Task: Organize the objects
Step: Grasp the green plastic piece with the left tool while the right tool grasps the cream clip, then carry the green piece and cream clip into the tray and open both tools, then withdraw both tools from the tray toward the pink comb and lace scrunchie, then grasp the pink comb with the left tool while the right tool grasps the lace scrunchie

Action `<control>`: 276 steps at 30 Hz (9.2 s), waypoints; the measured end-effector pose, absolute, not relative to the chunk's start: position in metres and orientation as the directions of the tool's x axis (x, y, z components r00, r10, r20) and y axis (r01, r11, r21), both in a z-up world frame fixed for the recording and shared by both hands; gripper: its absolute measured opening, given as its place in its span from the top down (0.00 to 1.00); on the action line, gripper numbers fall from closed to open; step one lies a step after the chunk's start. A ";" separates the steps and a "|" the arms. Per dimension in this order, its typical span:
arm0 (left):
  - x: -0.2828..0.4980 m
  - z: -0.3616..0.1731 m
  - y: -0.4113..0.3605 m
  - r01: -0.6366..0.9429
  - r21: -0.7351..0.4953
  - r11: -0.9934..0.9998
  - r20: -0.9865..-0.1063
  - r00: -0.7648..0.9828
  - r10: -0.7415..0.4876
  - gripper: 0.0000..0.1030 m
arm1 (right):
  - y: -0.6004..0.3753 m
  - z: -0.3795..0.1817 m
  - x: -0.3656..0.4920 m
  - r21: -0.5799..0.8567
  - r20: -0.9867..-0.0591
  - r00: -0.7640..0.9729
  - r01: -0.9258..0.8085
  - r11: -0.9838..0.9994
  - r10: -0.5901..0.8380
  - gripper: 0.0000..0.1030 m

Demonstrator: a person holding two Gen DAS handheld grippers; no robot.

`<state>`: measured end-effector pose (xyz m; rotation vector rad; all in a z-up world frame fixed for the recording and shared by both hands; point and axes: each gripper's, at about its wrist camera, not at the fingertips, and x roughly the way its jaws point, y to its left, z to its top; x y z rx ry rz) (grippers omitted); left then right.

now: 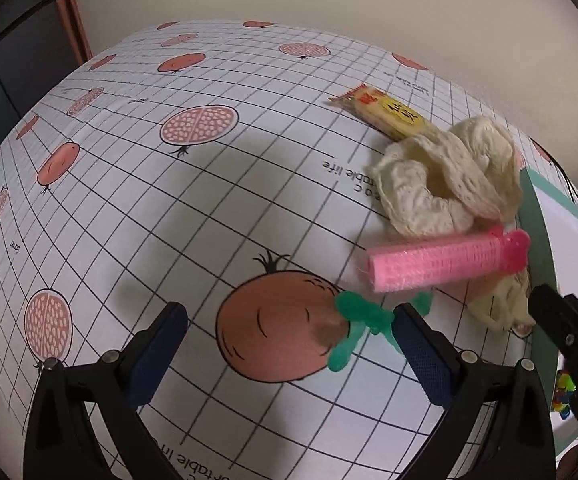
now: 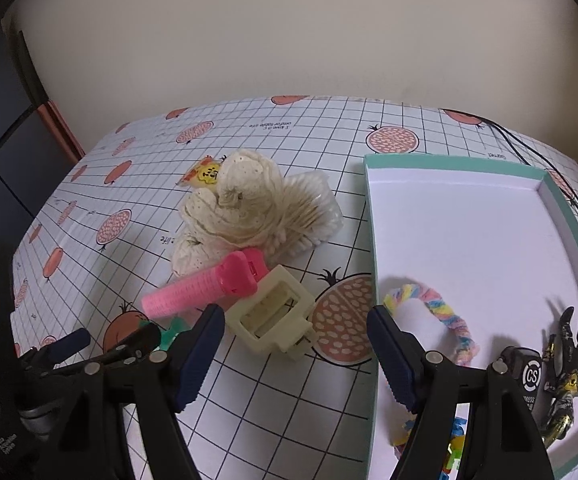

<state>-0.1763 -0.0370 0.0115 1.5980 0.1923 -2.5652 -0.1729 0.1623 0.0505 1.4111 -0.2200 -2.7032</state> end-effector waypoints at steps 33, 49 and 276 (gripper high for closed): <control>-0.186 0.009 -0.026 0.110 -0.076 -0.991 -0.871 -0.491 0.012 0.30 | 0.149 0.024 -0.189 0.179 -0.833 -0.526 0.039 -0.983 -0.172 0.38; -0.183 0.012 -0.015 0.014 -0.136 -0.991 -0.857 -0.504 0.111 0.72 | 0.157 0.030 -0.183 0.194 -0.827 -0.532 0.035 -0.980 -0.182 0.38; -0.209 0.008 0.052 0.084 -0.120 -0.989 -0.846 -0.530 0.058 0.12 | 0.258 0.061 -0.142 0.160 -0.756 -0.654 -0.230 -0.960 0.030 0.00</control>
